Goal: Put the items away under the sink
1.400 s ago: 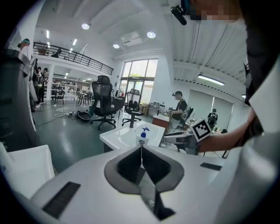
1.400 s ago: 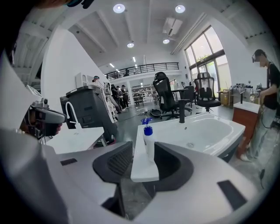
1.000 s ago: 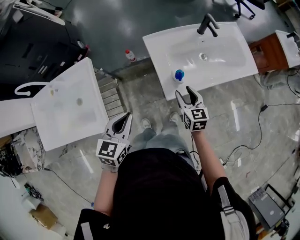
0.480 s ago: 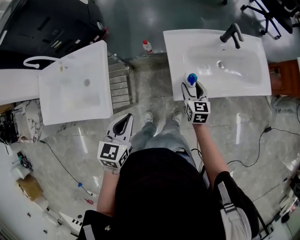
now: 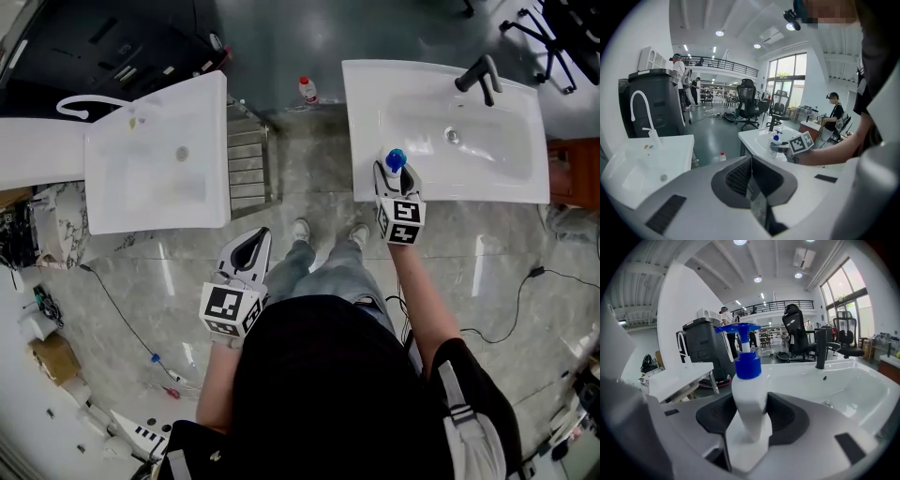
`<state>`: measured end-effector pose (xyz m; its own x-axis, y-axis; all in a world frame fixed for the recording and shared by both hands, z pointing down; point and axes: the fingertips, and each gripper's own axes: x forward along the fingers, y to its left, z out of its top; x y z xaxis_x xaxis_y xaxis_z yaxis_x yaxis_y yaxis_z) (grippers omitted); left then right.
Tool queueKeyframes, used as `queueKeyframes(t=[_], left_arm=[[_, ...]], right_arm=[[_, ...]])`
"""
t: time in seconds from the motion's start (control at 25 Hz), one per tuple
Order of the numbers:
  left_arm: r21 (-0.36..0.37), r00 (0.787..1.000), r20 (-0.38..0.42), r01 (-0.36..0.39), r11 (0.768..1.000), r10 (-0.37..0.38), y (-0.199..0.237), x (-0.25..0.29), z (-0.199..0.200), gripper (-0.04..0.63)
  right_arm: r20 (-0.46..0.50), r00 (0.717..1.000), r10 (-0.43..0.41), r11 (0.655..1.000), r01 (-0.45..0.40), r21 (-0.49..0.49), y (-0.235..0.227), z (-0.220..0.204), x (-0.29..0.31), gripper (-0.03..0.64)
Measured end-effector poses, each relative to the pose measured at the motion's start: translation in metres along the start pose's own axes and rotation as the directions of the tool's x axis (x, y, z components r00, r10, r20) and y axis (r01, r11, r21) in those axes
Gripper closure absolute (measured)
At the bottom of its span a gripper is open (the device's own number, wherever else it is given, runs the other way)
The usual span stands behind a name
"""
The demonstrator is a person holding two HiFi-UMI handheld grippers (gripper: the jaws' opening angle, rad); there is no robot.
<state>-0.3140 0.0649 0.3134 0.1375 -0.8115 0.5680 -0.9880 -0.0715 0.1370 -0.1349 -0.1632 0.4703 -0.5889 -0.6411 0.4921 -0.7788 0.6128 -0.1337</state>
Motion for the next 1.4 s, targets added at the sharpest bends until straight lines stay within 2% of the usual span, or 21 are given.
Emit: queueKeyframes(t=[0.16,0.36,0.48,0.6,0.76,0.92,1.08,1.2,1.4], left_arm=[[0.015,1.0,0.004,0.026,1.0,-0.027,-0.003,0.004,0.003,0.572],[0.063,0.993,-0.01,0.117,0.991,-0.117,-0.008,0.021,0.008,0.572],[0.102,0.982,-0.026,0.19,0.976,-0.189,-0.016,0.036,0.014,0.572],[0.148,0.961,-0.045,0.276,0.95,-0.272,-0.027,0.05,0.023,0.572],[0.215,0.916,-0.079,0.402,0.89,-0.394,-0.046,0.067,0.032,0.572],[0.266,0.867,-0.129,0.499,0.825,-0.482,-0.067,0.082,0.028,0.572],[0.306,0.806,-0.205,0.592,0.746,-0.556,-0.087,0.091,0.014,0.572],[0.324,0.755,-0.264,0.656,0.682,-0.601,-0.102,0.09,0.002,0.572],[0.336,0.677,-0.37,0.736,0.587,-0.637,-0.125,0.098,-0.034,0.572]], right_arm=[[-0.002,1.0,-0.017,1.0,0.017,0.024,-0.006,-0.007,-0.015,0.403],[0.005,0.995,-0.103,0.991,0.102,0.084,-0.023,-0.02,-0.044,0.403],[0.013,0.985,-0.173,0.977,0.17,0.125,-0.037,-0.025,-0.065,0.403],[0.029,0.967,-0.254,0.956,0.247,0.161,-0.051,-0.03,-0.093,0.405],[0.031,0.925,-0.379,0.905,0.363,0.224,-0.063,-0.044,-0.135,0.405],[0.02,0.88,-0.475,0.847,0.45,0.282,-0.072,-0.067,-0.171,0.405],[-0.016,0.83,-0.558,0.778,0.53,0.337,-0.07,-0.101,-0.206,0.405],[-0.05,0.804,-0.592,0.738,0.566,0.368,-0.062,-0.129,-0.225,0.405],[-0.081,0.781,-0.619,0.697,0.595,0.399,-0.053,-0.172,-0.238,0.405]])
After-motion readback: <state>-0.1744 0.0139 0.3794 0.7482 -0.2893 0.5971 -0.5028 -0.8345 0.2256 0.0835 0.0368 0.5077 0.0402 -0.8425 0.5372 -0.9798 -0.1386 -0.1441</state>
